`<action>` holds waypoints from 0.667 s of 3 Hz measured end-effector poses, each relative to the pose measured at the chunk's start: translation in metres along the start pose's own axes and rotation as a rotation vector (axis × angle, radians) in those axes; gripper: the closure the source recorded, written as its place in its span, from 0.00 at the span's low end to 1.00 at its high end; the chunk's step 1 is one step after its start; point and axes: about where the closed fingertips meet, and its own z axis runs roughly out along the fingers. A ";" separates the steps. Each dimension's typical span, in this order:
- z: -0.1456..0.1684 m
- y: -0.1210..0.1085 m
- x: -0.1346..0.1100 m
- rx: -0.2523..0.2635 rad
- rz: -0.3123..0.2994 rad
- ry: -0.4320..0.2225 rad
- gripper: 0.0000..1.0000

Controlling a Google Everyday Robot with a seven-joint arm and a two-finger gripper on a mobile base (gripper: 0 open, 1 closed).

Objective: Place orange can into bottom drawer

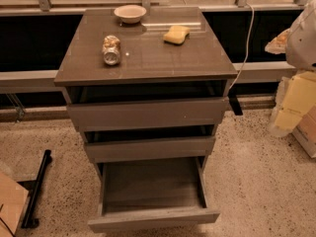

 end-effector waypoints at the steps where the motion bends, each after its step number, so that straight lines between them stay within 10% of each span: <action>1: 0.000 0.000 0.000 0.000 0.000 0.000 0.00; 2: 0.013 -0.041 -0.053 0.041 0.015 -0.155 0.00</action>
Offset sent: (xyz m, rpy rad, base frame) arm 0.2252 0.1600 0.0635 0.5977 -0.3602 0.0603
